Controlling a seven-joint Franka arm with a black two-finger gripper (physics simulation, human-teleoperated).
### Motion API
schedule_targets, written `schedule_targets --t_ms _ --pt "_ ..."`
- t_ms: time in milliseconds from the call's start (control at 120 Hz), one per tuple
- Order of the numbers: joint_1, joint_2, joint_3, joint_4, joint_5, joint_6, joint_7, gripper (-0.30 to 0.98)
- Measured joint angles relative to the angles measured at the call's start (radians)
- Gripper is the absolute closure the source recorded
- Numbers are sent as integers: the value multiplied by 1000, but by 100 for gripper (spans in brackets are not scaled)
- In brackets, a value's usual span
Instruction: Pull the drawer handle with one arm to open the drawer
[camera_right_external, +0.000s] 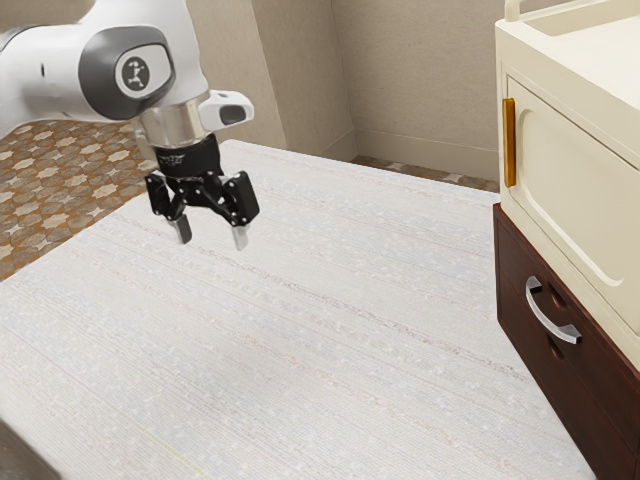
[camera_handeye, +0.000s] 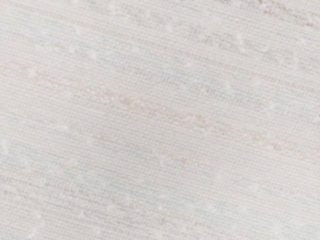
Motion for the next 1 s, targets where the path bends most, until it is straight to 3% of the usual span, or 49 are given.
schedule_targets --t_ms 242,400,608,758,908,1000 --pt "2 2 -1 5 -3 16 74 0" --pt "3 -51 -12 108 -4 -8 86 0" --pt "99 -102 -267 155 -4 -43 -62 0" --pt "67 -106 -425 151 33 -48 -186 0" --pt "-72 -66 -472 140 84 -13 -280 0" --pt "-68 -41 -504 136 92 19 -334 0"
